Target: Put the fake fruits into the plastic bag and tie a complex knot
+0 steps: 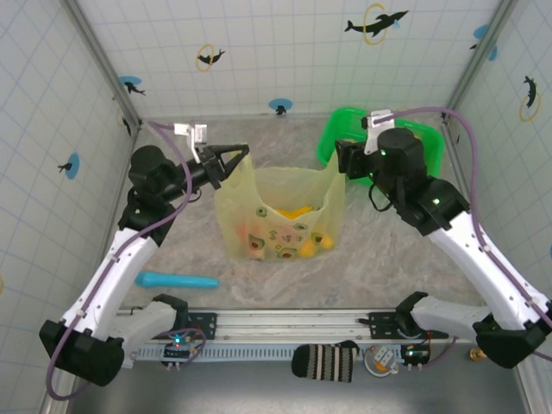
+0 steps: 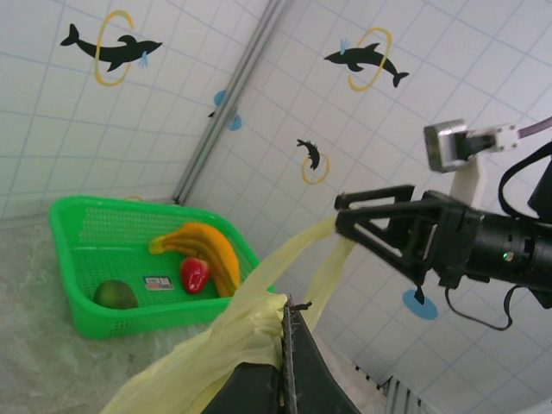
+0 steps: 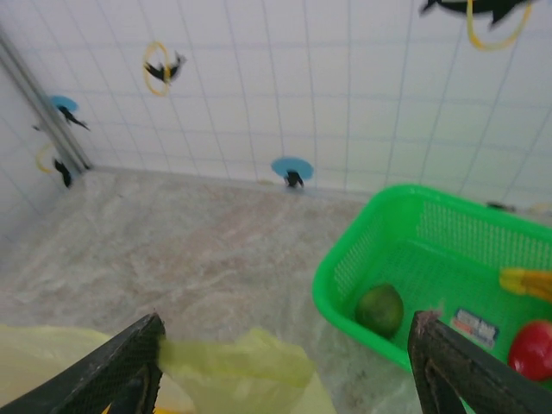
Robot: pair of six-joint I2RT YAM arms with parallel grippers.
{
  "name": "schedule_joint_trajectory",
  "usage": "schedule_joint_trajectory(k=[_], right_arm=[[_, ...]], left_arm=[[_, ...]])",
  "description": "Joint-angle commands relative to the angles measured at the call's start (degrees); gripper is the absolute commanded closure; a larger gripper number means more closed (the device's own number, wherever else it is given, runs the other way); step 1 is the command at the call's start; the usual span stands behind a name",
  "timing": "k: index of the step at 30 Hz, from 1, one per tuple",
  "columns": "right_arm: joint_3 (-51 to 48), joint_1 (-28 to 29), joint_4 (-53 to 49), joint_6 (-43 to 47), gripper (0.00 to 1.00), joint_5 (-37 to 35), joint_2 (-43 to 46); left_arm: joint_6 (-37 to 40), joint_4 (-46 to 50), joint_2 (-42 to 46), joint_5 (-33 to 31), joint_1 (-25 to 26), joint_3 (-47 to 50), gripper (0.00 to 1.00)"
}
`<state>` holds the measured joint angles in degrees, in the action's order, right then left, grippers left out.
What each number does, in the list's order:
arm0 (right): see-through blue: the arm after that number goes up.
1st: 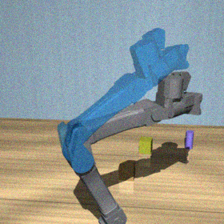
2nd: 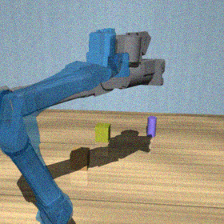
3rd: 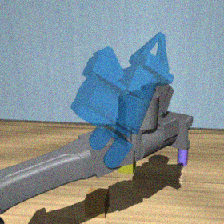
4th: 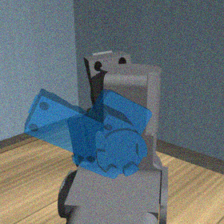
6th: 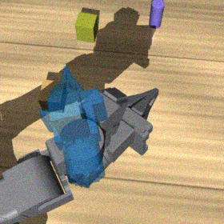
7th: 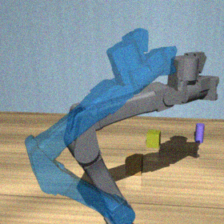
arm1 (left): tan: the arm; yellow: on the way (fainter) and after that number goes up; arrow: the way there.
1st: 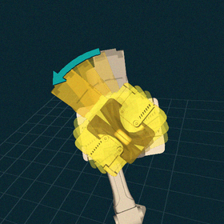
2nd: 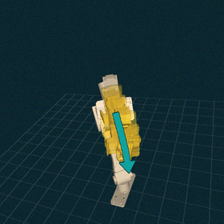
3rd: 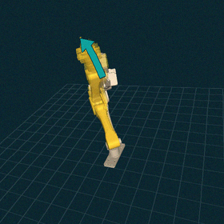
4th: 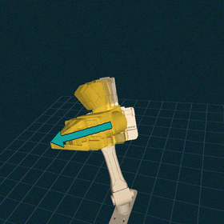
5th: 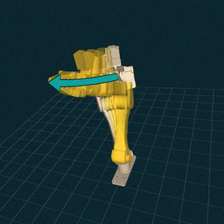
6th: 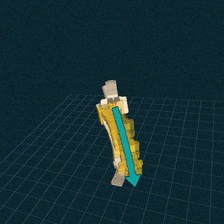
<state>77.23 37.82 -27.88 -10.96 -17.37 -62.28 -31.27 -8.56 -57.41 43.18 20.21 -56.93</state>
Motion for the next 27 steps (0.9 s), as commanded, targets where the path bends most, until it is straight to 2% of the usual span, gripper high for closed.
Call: schedule_joint_trajectory(k=[1,6,8,13,14,17,22,27], right_arm=[[-1.8,0.2,7.0,7.5,0.25,4.7,4.2],[-11.6,0.2,20.0,14.4,0.26,17.9,12.9],[-15.0,0.2,25.4,15.8,0.31,24.4,15.2],[-13.2,0.8,27.4,11.2,0.41,43.6,9.0],[-13.6,1.2,28.7,10.8,0.42,45.5,7.9],[-15.4,4.6,33.5,12.3,0.41,46.7,5.3],[-11.8,11.2,33.0,16.6,0.36,42.0,-3.3],[-10.6,11.8,36.7,14.4,0.36,42.0,-10.2]], left_arm=[[1.2,-2.4,2.4,2.0,-0.3,0.5,1.0],[2.3,-2.3,3.4,2.2,-0.3,2.8,1.0],[2.5,-2.5,3.5,2.9,-0.3,3.0,1.0],[2.6,-5.1,4.3,4.1,-0.2,3.6,1.0],[2.5,-5.5,4.3,4.5,-0.3,3.6,1.0],[2.5,-5.9,4.4,5.8,-0.2,3.8,1.0],[2.4,-6.4,4.1,6.9,-0.2,4.0,1.0],[1.7,-8.8,3.9,7.5,-0.2,4.1,1.0]])
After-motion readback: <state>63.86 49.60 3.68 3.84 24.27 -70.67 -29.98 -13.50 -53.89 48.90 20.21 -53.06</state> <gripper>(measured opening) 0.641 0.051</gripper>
